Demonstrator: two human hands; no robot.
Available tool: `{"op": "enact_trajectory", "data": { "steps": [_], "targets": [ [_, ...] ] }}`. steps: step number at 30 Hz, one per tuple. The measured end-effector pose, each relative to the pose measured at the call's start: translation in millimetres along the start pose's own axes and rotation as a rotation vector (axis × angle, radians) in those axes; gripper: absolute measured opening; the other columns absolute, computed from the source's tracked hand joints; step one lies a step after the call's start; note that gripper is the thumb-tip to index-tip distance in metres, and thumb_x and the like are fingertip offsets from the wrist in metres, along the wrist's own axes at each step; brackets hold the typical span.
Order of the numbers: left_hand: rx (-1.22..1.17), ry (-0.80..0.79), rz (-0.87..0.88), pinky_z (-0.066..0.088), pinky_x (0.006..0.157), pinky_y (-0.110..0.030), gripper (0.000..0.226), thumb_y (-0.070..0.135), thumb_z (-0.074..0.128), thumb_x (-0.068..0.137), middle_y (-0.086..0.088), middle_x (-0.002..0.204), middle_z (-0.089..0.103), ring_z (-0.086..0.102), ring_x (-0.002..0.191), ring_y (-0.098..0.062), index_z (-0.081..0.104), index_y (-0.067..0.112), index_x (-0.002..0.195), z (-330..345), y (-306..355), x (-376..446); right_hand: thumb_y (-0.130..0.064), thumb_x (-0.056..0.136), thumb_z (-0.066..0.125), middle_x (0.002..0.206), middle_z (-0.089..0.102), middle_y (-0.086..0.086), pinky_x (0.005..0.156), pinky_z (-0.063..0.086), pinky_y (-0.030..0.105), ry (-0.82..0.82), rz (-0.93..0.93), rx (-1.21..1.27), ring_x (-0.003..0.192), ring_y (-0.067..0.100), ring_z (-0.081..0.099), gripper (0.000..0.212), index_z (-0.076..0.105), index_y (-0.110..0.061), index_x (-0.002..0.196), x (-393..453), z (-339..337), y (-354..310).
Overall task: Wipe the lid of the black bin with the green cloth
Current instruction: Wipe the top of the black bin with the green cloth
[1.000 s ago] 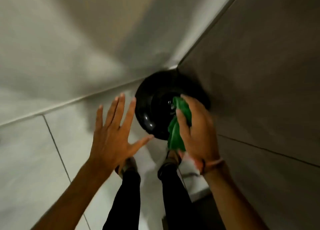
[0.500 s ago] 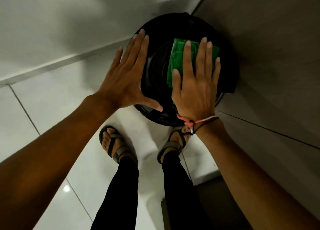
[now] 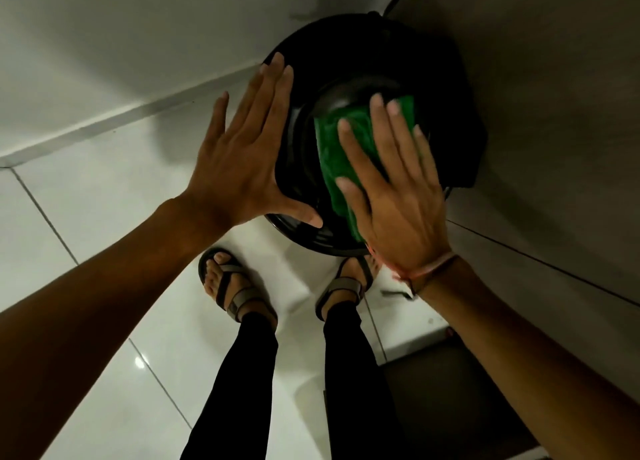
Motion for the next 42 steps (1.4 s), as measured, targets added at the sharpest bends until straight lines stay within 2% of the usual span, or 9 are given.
{"op": "enact_trajectory", "data": {
  "steps": [6, 10, 15, 22, 24, 27, 32, 36, 42],
  "targets": [
    [-0.017, -0.027, -0.005, 0.01, 0.128, -0.067, 0.165, 0.103, 0.05, 0.043, -0.014, 0.175, -0.006, -0.002, 0.162, -0.03, -0.006, 0.006, 0.164, -2.2, 3.9, -0.2, -0.041, 0.11, 0.041, 0.166, 0.033, 0.031, 0.123, 0.039, 0.062, 0.001, 0.181, 0.001, 0.156, 0.047, 0.03, 0.053, 0.045, -0.018, 0.158, -0.3, -14.3, 28.5],
    [-0.017, -0.036, -0.016, 0.008, 0.129, -0.066, 0.164, 0.101, 0.052, 0.043, -0.014, 0.175, -0.006, -0.003, 0.162, -0.029, -0.006, 0.006, 0.164, -5.2, 4.6, -0.5, -0.044, 0.108, 0.036, 0.168, 0.033, 0.026, 0.127, 0.034, 0.06, -0.106, -0.075, -0.005, 0.157, 0.043, 0.029, 0.055, 0.045, -0.022, 0.158, -36.0, -8.0, 7.7],
    [-0.003, -0.027, -0.003, 0.009, 0.128, -0.067, 0.165, 0.103, 0.05, 0.043, -0.015, 0.175, -0.006, -0.003, 0.162, -0.03, -0.005, 0.004, 0.163, -3.7, 2.9, -1.9, -0.038, 0.109, 0.043, 0.166, 0.034, 0.03, 0.118, 0.045, 0.063, -0.021, 0.198, 0.024, 0.155, 0.05, 0.028, 0.05, 0.049, -0.023, 0.156, -20.2, -10.0, 22.3],
    [0.033, -0.043, 0.005, 0.007, 0.127, -0.069, 0.165, 0.1, 0.053, 0.041, -0.012, 0.175, -0.007, -0.002, 0.162, -0.028, -0.006, 0.007, 0.164, -8.5, 6.7, -3.3, -0.039, 0.109, 0.046, 0.168, 0.032, 0.027, 0.105, 0.056, 0.06, -0.074, 0.099, 0.035, 0.157, 0.046, 0.029, 0.049, 0.049, -0.023, 0.156, -34.4, -24.1, 39.7],
    [0.039, -0.055, -0.009, 0.007, 0.128, -0.068, 0.166, 0.1, 0.052, 0.04, -0.012, 0.175, -0.007, -0.002, 0.162, -0.028, -0.007, 0.006, 0.164, -8.4, 5.7, -4.4, -0.042, 0.111, 0.041, 0.171, 0.027, 0.025, 0.107, 0.054, 0.059, -0.046, 0.28, 0.033, 0.159, 0.044, 0.025, 0.052, 0.041, -0.026, 0.16, -3.6, -23.7, 22.0],
    [0.074, -0.095, -0.045, -0.002, 0.129, -0.064, 0.161, 0.098, 0.054, 0.047, -0.01, 0.174, -0.016, -0.01, 0.162, -0.024, -0.014, 0.008, 0.163, -12.5, 10.4, -4.0, -0.049, 0.11, 0.033, 0.174, 0.02, 0.019, 0.117, 0.044, 0.055, -0.065, 0.175, 0.082, 0.162, 0.04, 0.019, 0.058, 0.031, -0.027, 0.163, 27.9, -21.5, -37.4],
    [-0.014, -0.126, -0.24, -0.001, 0.131, -0.06, 0.134, 0.062, 0.075, 0.079, -0.011, 0.174, -0.017, -0.009, 0.162, -0.025, -0.015, 0.009, 0.163, -25.9, 18.0, -38.9, -0.041, 0.109, 0.036, 0.165, 0.039, 0.024, 0.126, 0.031, 0.056, 0.092, 0.259, 0.274, 0.156, 0.04, 0.034, 0.054, 0.051, -0.015, 0.154, 9.0, -41.6, -8.9],
    [-0.316, 0.36, -0.265, 0.02, 0.131, -0.053, 0.069, 0.022, 0.052, 0.105, -0.015, 0.174, 0.014, 0.013, 0.161, -0.028, 0.017, 0.012, 0.164, -32.0, 63.1, -69.9, -0.016, 0.108, 0.045, 0.166, 0.036, 0.028, 0.13, 0.026, 0.06, 0.108, 0.182, 0.277, 0.157, 0.043, 0.031, 0.046, 0.05, -0.01, 0.154, 31.5, -36.8, 38.9],
    [0.069, 0.174, -0.23, -0.004, 0.131, -0.055, 0.069, 0.054, 0.014, 0.108, -0.015, 0.175, -0.005, -0.005, 0.162, -0.03, -0.002, 0.018, 0.165, 19.4, 102.9, 3.6, -0.023, 0.107, 0.043, 0.168, 0.034, 0.023, 0.13, 0.027, 0.053, 0.099, 0.037, 0.151, 0.159, 0.038, 0.03, 0.053, 0.041, -0.014, 0.159, 40.0, -5.1, 38.3]
  ]
}}
Point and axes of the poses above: each hand's wrist, its own x-axis towards the middle knuckle, its own z-axis out of the palm, y = z × x, the point moved 4 cm from there along x, towards the middle knuckle
